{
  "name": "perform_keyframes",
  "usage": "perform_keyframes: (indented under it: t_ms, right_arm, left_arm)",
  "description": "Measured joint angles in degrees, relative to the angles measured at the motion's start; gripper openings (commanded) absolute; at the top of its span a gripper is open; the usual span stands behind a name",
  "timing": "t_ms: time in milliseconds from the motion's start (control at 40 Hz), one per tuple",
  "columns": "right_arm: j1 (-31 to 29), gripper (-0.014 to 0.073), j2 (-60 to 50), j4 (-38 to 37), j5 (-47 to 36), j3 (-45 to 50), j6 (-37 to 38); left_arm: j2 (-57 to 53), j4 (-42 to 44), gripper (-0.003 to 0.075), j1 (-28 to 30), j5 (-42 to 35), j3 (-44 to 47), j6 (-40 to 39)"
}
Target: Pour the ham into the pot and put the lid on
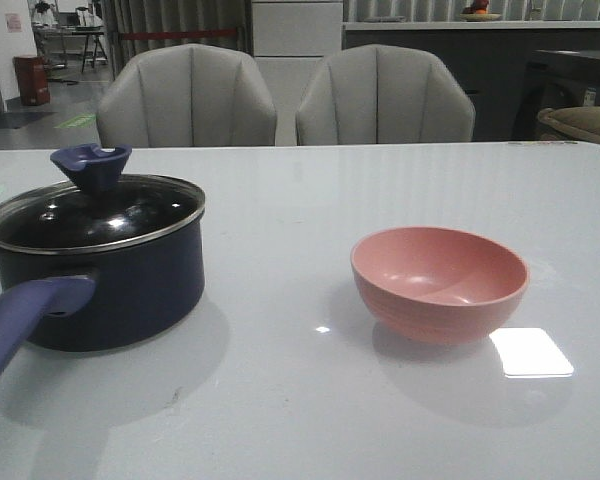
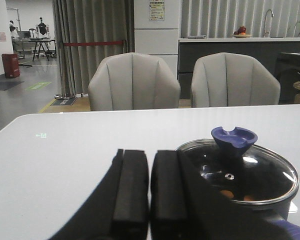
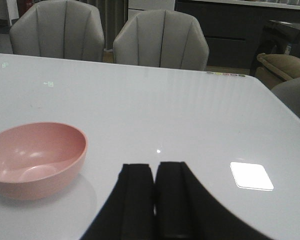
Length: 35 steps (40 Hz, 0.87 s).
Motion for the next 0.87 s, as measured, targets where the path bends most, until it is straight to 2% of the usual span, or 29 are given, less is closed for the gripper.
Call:
perform_keyframes:
  t_ms: [874]
  right_arm:
    - [0.0,0.0148,0.0,-0.03,-0.68,0.0,0.34]
  left_arm:
    - [0.0,0.0,0.012,0.0,0.0,0.0,0.0]
